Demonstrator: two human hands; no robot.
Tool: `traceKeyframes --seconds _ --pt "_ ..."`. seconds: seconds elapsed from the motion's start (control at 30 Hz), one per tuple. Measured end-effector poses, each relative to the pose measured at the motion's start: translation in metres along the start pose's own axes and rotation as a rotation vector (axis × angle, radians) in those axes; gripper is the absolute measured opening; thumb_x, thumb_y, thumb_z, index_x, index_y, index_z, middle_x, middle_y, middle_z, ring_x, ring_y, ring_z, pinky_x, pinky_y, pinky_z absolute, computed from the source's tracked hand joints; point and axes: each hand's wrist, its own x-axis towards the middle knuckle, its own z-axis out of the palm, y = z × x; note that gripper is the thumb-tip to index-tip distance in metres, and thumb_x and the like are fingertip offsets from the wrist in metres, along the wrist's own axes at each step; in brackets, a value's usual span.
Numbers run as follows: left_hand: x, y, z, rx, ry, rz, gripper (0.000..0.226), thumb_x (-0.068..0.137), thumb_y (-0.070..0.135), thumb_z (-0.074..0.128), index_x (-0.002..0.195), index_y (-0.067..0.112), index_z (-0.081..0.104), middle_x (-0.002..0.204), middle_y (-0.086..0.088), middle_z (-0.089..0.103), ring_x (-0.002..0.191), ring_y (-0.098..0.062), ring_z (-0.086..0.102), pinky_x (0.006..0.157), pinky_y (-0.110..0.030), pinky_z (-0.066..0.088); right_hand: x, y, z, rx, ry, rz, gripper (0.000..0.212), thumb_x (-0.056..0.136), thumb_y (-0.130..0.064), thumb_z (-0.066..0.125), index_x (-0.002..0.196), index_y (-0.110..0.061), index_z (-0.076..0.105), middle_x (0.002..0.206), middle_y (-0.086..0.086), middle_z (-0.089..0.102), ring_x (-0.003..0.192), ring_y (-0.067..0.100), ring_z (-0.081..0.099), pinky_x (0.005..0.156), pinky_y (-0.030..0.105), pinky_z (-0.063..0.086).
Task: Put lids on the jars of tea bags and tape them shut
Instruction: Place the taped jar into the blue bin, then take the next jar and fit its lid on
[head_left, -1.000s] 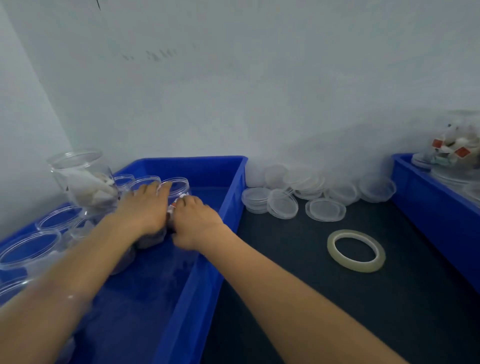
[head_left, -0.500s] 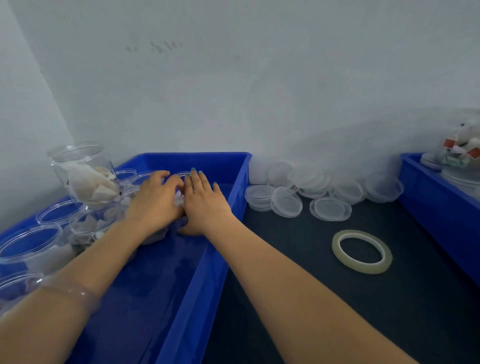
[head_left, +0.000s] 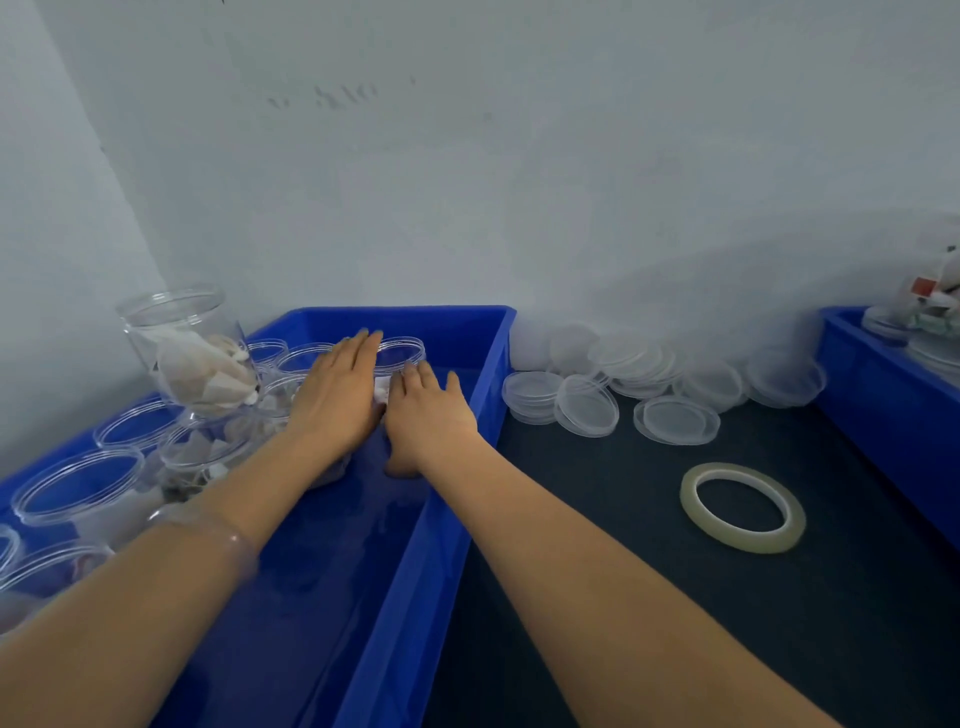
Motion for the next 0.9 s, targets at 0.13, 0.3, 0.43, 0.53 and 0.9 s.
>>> traceKeyframes --seconds 0.13,0.3,0.43,0.53,0.9 --pt "0.006 0.003 0.002 0.006 -0.087 -0.081 0.056 0.097 0.033 0.060 0.148 0.017 0.043 0.164 -0.021 0.018 0.153 -0.036 0.015 0.123 -0.047 0.018 -0.001 0.001 0.000 0.066 0.057 0.073 0.110 0.091 -0.039 0.069 0.158 -0.002 -0.010 0.166 0.021 -0.013 0.154 0.036 -0.014 0.124 0.055 0.008" --pt "0.004 0.008 0.003 0.077 -0.140 -0.094 0.045 0.097 0.034 0.061 0.141 0.025 0.054 0.162 -0.019 0.023 0.149 -0.039 0.024 0.119 -0.052 0.028 0.001 0.002 0.001 0.123 0.082 0.095 0.106 0.095 -0.040 0.065 0.158 -0.003 -0.013 0.165 0.022 -0.016 0.153 0.038 -0.015 0.124 0.056 0.007" --pt "0.004 0.009 -0.001 -0.060 -0.095 -0.093 0.018 0.099 0.019 0.055 0.111 0.012 0.066 0.143 -0.018 0.047 0.134 -0.035 0.043 0.108 -0.055 0.039 0.004 0.002 0.004 0.151 0.077 0.093 0.106 0.096 -0.044 0.063 0.158 -0.003 -0.011 0.166 0.023 -0.011 0.154 0.038 -0.010 0.124 0.055 0.009" --pt "0.005 0.013 -0.011 -0.179 0.000 -0.083 0.016 0.097 0.013 0.056 0.102 0.006 0.069 0.115 -0.016 0.066 0.112 -0.031 0.058 0.097 -0.047 0.047 0.005 0.003 0.005 0.259 0.112 0.080 0.108 0.095 -0.045 0.063 0.158 -0.005 -0.016 0.166 0.024 -0.009 0.154 0.039 -0.007 0.124 0.054 0.012" --pt "-0.019 0.070 -0.083 -0.391 0.375 -0.016 0.046 0.089 0.048 0.067 0.124 0.024 0.050 0.131 -0.010 0.048 0.112 -0.023 0.055 0.082 -0.031 0.042 -0.019 0.011 -0.001 0.831 0.900 -0.038 0.109 0.088 -0.027 0.077 0.158 -0.006 -0.004 0.167 0.013 -0.002 0.154 0.027 0.015 0.097 0.041 0.055"
